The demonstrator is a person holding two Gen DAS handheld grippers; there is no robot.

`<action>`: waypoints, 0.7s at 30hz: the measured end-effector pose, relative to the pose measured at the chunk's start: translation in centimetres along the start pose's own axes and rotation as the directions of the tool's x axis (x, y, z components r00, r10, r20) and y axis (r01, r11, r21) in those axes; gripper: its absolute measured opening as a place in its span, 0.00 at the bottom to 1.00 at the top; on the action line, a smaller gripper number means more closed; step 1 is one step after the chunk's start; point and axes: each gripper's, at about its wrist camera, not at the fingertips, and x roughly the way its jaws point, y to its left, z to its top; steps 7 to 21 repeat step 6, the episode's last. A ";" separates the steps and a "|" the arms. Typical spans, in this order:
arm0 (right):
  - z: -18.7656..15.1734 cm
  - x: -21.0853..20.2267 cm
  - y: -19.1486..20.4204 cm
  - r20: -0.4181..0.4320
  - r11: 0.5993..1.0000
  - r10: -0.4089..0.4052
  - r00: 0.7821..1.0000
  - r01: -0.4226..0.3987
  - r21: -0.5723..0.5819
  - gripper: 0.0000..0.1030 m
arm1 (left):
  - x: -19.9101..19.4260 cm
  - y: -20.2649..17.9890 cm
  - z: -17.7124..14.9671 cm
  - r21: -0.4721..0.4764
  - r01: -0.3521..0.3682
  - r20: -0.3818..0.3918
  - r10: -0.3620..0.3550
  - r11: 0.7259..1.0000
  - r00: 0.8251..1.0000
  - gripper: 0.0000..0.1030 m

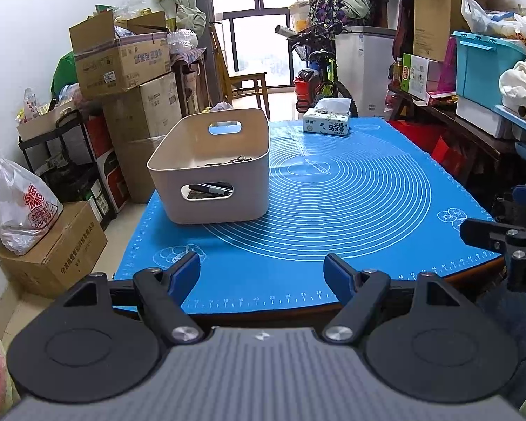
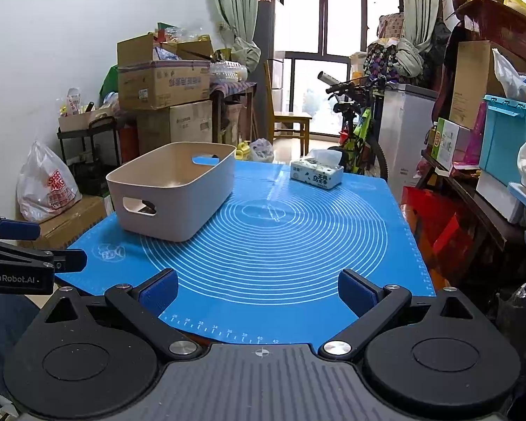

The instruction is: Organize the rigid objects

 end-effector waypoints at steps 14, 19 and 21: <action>0.1 0.0 0.0 0.001 1.000 -0.003 1.000 0.003 -0.001 0.95 | 0.1 -0.2 0.1 0.006 0.005 -0.001 -0.005 1.000 1.000 0.76; 0.1 0.0 0.0 0.001 1.000 -0.003 1.000 0.003 -0.001 0.95 | 0.1 -0.2 0.1 0.006 0.005 -0.001 -0.005 1.000 1.000 0.76; 0.1 0.0 0.0 0.001 1.000 -0.003 1.000 0.003 -0.001 0.95 | 0.1 -0.2 0.1 0.006 0.005 -0.001 -0.005 1.000 1.000 0.76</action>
